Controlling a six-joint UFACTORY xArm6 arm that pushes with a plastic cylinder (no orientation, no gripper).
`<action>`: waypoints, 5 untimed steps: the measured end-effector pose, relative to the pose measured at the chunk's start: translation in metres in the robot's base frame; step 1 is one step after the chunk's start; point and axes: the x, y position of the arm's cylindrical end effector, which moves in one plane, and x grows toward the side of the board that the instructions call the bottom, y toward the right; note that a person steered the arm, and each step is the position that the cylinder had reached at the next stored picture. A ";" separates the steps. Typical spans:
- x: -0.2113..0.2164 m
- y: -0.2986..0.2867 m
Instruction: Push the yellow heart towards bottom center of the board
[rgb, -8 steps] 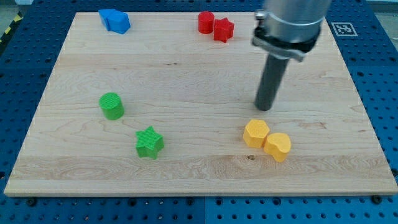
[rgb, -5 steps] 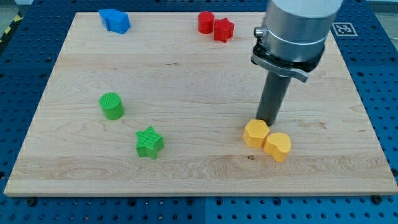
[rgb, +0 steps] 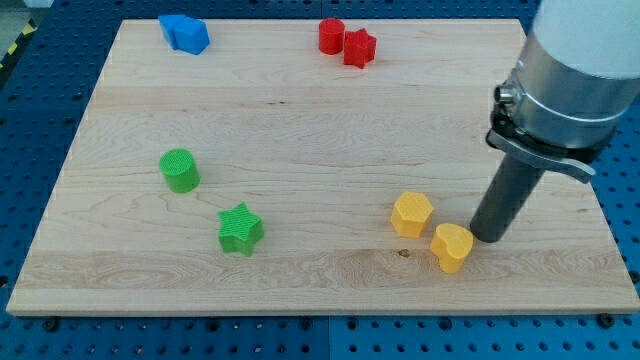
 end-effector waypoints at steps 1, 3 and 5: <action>0.013 -0.009; 0.017 -0.080; 0.033 -0.081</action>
